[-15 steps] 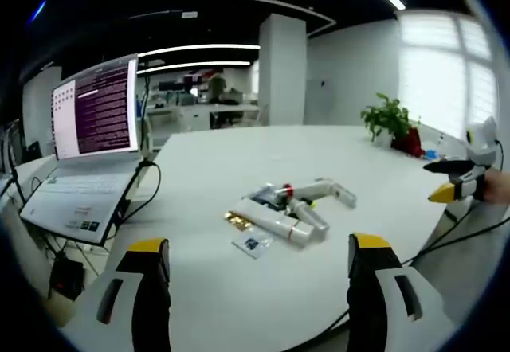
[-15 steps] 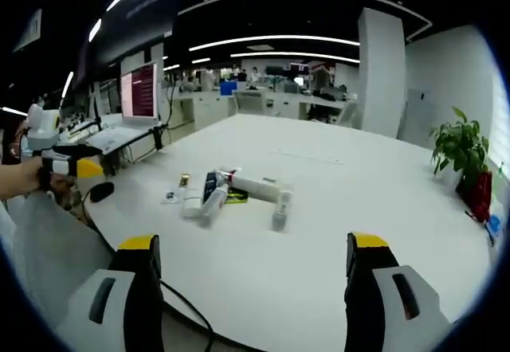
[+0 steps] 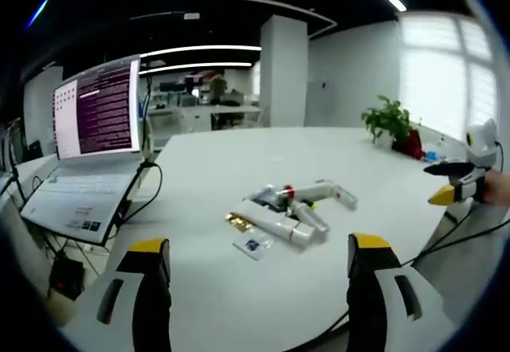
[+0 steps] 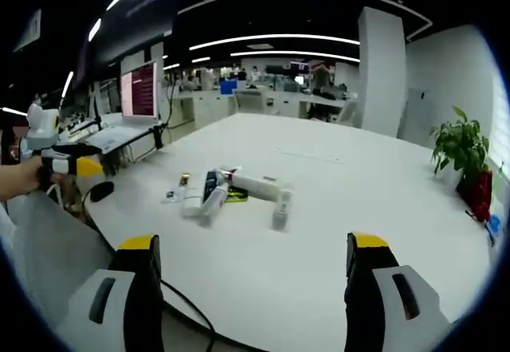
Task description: Arrange the skincare products in the storage area until every visible bottle or jar stands upright without overlapping.
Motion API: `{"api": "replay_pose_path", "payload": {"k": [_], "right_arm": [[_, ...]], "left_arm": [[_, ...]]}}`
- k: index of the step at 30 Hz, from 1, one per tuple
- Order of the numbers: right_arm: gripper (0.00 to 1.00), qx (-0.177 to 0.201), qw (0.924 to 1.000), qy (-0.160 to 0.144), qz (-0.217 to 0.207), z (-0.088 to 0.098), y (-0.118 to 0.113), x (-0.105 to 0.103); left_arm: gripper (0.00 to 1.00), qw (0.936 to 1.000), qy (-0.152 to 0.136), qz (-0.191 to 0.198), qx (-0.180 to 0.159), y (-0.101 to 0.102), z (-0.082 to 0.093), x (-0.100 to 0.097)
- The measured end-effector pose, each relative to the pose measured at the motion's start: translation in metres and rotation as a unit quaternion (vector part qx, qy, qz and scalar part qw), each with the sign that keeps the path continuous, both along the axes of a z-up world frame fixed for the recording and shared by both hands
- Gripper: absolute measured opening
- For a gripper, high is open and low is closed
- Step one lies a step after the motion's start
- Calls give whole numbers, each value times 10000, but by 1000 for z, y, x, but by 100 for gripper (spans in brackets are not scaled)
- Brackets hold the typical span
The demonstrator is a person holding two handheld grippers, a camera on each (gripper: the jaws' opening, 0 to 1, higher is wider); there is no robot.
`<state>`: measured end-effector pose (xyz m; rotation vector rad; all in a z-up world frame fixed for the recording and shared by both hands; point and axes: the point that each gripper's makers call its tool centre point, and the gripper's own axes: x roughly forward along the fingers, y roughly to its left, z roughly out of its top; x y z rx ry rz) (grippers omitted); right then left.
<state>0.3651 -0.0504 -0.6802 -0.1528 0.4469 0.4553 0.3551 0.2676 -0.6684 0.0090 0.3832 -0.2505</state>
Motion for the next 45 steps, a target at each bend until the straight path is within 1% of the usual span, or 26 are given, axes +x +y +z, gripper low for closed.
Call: {"api": "replay_pose_path", "payload": {"k": [10,16,21,40,45], "right_arm": [[96,-10,10000,34,-5,-1,0,0],[96,-10,10000,48,-8,-2,-1,0],[96,-39,10000,57,-9,-3,-1,0],[96,-126,9998,147,51,-7,2,-1],[96,-125,9997,210,84,-8,3,-2]], "left_arm": [[85,10000,-29,-11,-33,2,0,2],[85,10000,-11,-15,-30,7,-4,4],[85,10000,-6,-30,-27,7,-4,4],[83,9999,4,-110,-12,4,-7,3],[83,9997,11,-252,44,-5,-6,1]]}}
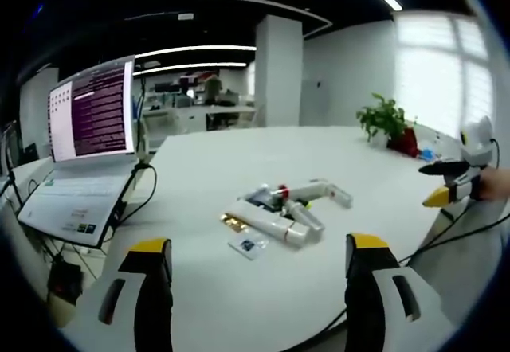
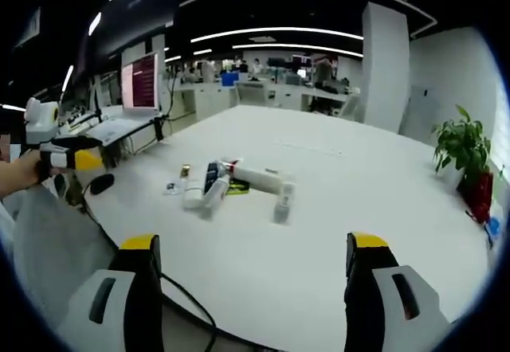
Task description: Arrange the skincare products in the storage area until every visible bottle or jar stands upright without overlapping.
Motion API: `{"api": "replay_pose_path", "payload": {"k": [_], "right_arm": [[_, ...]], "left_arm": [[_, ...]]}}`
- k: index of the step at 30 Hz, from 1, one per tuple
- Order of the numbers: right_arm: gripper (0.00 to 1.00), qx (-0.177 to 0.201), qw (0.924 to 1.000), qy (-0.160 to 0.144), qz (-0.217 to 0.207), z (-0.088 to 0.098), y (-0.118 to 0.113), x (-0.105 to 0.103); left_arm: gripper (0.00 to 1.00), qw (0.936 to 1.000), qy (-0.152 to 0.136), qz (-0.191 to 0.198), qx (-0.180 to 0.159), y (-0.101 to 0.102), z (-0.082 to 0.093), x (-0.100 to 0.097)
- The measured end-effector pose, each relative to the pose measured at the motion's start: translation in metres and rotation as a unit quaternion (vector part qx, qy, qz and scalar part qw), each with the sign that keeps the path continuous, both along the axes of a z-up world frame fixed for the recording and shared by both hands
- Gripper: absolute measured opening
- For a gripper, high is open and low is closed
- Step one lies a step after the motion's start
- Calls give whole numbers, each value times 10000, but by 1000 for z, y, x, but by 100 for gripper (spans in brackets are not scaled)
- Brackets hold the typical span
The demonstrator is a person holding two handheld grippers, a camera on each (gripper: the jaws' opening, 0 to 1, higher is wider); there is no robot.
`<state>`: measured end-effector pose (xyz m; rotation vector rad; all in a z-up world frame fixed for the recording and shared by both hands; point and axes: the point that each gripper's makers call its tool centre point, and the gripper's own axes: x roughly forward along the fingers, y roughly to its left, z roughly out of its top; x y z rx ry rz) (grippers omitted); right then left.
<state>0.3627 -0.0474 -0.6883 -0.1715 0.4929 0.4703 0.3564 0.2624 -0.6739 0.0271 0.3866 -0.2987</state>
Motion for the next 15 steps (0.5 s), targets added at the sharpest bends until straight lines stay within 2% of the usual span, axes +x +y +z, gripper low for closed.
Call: {"api": "replay_pose_path", "payload": {"k": [9,15], "right_arm": [[97,220,9993,287,-46,-5,0,4],[94,72,9991,408,-43,-14,-4,21]], "left_arm": [[82,10000,17,13,32,-3,3,-2],[82,9999,72,-20,71,-7,3,-2]]}}
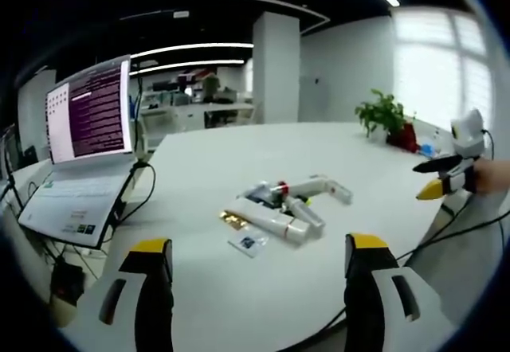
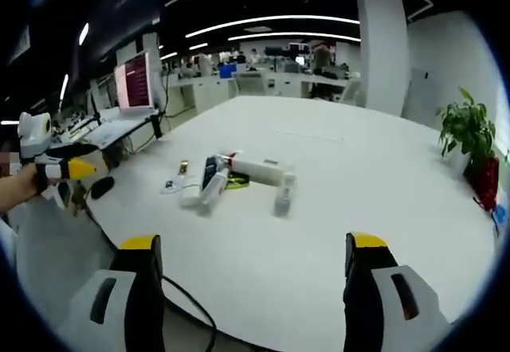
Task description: Arrange the skincare products in the storage area until every visible bottle or jar stands upright without overlapping.
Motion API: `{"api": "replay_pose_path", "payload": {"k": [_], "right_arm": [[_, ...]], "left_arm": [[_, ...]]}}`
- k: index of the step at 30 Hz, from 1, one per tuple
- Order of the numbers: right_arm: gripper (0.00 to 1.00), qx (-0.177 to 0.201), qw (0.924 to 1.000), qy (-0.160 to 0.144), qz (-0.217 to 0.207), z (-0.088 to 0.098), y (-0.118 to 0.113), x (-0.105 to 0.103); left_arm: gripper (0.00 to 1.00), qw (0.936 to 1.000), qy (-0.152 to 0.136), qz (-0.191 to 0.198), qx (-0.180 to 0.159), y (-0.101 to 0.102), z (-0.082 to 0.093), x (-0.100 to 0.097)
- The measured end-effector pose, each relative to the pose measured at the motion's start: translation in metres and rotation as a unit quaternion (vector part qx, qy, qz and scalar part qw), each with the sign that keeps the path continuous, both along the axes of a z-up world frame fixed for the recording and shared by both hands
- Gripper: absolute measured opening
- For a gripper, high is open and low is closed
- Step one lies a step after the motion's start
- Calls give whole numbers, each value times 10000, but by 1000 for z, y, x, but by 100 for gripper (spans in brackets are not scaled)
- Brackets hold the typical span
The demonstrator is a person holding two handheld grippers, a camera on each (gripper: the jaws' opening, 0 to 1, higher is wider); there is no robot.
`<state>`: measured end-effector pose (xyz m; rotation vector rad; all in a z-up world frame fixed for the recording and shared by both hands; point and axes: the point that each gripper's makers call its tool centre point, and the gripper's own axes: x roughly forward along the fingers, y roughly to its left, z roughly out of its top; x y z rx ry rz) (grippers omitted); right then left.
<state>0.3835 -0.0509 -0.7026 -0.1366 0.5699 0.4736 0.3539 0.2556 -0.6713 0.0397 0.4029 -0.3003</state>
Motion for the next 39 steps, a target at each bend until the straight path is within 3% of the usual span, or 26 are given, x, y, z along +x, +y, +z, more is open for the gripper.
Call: {"api": "replay_pose_path", "payload": {"k": [12,24,39], "right_arm": [[87,-395,9984,319,241,-19,-8,32],[83,-768,9939,276,748,-20,1,69],[79,-1274,9790,327,1558,-31,28,111]], "left_arm": [[81,9999,65,-37,116,1,-3,1],[81,9999,37,-10,142,5,-4,2],[80,9999,41,55,117,17,-9,4]]}}
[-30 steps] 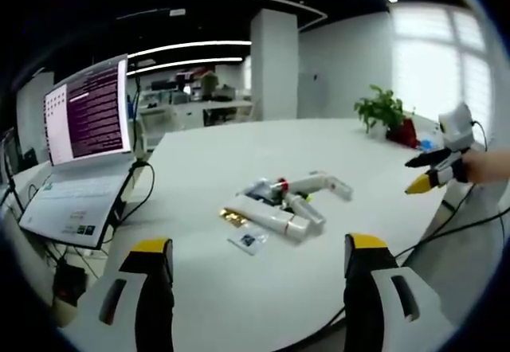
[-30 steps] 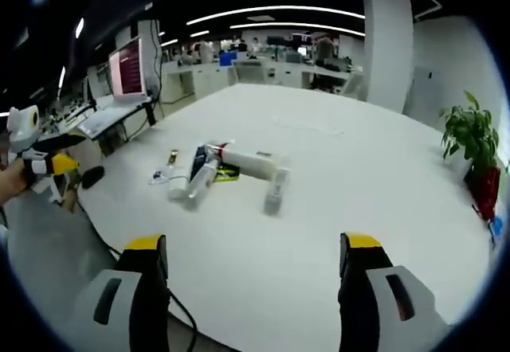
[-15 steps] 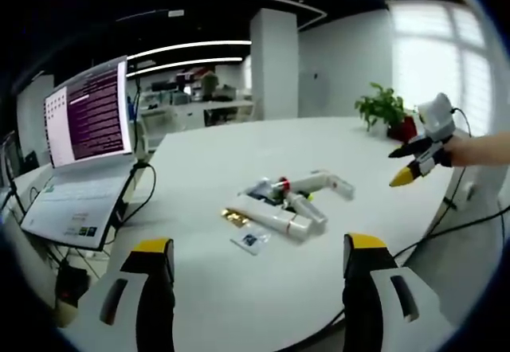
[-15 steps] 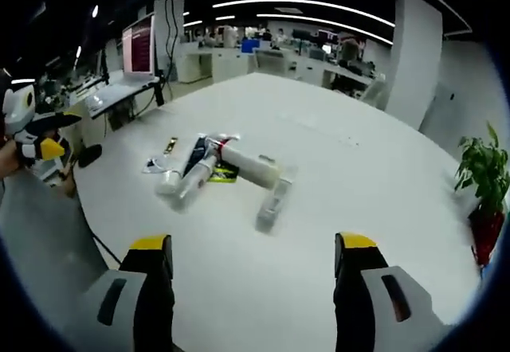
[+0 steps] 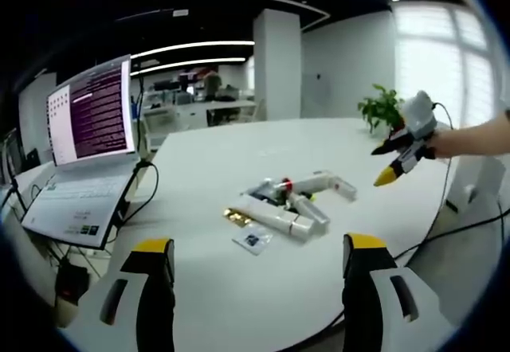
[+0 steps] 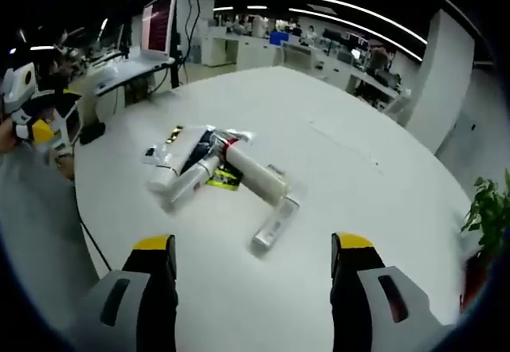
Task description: Arrange the skincare products in the storage area until every visible bottle or jar stands upright without overlapping.
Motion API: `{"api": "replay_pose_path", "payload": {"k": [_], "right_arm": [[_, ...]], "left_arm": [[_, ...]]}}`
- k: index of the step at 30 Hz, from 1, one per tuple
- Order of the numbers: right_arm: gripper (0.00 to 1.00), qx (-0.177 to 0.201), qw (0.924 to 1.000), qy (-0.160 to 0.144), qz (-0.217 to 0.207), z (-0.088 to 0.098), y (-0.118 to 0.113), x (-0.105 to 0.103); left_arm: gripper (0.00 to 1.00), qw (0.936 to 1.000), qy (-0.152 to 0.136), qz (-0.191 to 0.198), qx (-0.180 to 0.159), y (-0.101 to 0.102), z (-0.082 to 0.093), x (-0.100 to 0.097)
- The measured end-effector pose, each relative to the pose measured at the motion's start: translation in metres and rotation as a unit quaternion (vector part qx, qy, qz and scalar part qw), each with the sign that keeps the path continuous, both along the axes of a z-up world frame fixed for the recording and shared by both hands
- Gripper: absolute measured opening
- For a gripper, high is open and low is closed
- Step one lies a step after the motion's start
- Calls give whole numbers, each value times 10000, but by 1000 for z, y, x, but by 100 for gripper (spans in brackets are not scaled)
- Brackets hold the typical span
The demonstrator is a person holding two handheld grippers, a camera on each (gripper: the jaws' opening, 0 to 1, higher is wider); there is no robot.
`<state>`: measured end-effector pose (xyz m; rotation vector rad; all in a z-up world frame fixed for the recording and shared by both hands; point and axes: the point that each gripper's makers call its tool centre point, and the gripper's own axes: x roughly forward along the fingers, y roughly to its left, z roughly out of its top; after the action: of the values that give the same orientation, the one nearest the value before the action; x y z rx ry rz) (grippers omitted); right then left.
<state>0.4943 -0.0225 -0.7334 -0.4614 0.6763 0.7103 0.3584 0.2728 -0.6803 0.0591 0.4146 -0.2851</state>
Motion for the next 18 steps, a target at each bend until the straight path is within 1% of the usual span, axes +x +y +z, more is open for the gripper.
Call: {"api": "replay_pose_path", "payload": {"k": [2,6,8,10,14,16,18], "right_arm": [[78,-50,9999,24,89,0,6,2],[77,-148,9996,-21,219,-3,13,15],[77,-142,9995,-10,299,-4,20,16],[77,-154,9990,17,408,-6,22,22],[76,-332,9973,18,658,-9,30,29],[76,-355,9964,39,765,-9,34,29],[76,-385,9955,53,861,-11,39,36]], "left_arm": [[80,10000,16,-14,18,0,-1,0],[80,10000,31,-36,67,-5,0,-1],[80,10000,43,-43,79,-6,0,-1],[80,9999,56,-56,82,-8,0,-1],[80,9999,70,-62,99,-9,0,-2],[80,9999,66,-56,104,-9,0,-2],[80,9999,71,-50,100,-9,0,-2]]}}
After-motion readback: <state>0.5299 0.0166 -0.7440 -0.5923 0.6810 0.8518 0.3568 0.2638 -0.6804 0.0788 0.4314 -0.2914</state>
